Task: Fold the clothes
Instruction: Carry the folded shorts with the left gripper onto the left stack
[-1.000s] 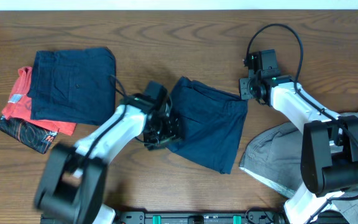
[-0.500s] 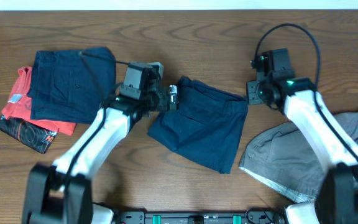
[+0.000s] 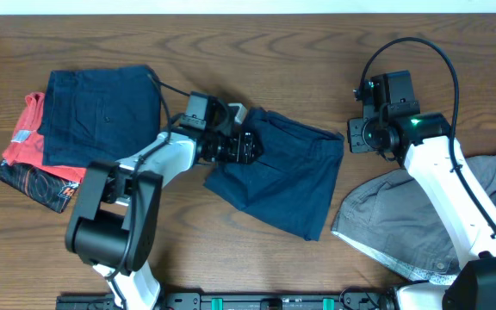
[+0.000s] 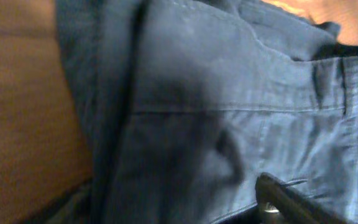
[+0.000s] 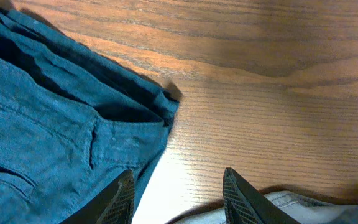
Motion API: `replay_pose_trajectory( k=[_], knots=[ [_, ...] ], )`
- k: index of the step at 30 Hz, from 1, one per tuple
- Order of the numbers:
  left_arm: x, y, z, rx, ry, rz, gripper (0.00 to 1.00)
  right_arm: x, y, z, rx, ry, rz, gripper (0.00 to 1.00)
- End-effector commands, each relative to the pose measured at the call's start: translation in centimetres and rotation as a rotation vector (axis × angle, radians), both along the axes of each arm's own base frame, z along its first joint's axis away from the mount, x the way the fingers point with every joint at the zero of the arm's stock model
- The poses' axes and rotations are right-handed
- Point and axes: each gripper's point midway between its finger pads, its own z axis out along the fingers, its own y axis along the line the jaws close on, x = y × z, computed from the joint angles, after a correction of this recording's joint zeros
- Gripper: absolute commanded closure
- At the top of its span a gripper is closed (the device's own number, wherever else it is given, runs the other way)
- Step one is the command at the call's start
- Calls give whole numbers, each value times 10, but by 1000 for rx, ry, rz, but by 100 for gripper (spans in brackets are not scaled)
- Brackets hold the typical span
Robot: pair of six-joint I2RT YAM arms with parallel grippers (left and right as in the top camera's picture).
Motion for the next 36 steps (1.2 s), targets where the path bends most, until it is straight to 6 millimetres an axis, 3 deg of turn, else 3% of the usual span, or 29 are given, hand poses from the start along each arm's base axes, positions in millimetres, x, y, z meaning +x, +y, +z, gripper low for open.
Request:
replay_pose_trajectory(
  k=[1,3,4,8,11,16,18,22,24,28,31,36],
  knots=[
    [-34,-11,-28,0,127,-63,59,1,-1,6,12,-14,-22,56],
    [-32,-12,-27,-3,114,-66,87,0,-1,5,11,-10,-22,56],
    [-29,-13,-25,-7,100,-65,94,0,-2,5,11,-8,-22,56],
    [-7,-5,-6,-27,39,-25,94,-3,-2,3,8,5,-22,56],
    [22,16,24,-20,-43,55,94,-4,-2,3,7,7,-22,56],
    [71,101,86,127,-219,316,94,-4,-2,3,7,8,-22,57],
    [83,148,116,185,-306,445,94,-4,-2,3,6,8,-22,57],
    [85,242,159,291,-411,696,94,-4,-2,3,7,8,-22,57],
    [79,281,169,325,-426,795,94,-4,-2,3,7,8,-22,57],
    [56,357,160,402,-363,979,94,-4,-2,3,7,8,-22,57],
    [36,401,143,447,-292,1085,94,-4,-2,3,7,8,-22,57],
    [13,437,119,464,-193,1173,89,-4,-2,3,7,8,-21,57]
  ],
)
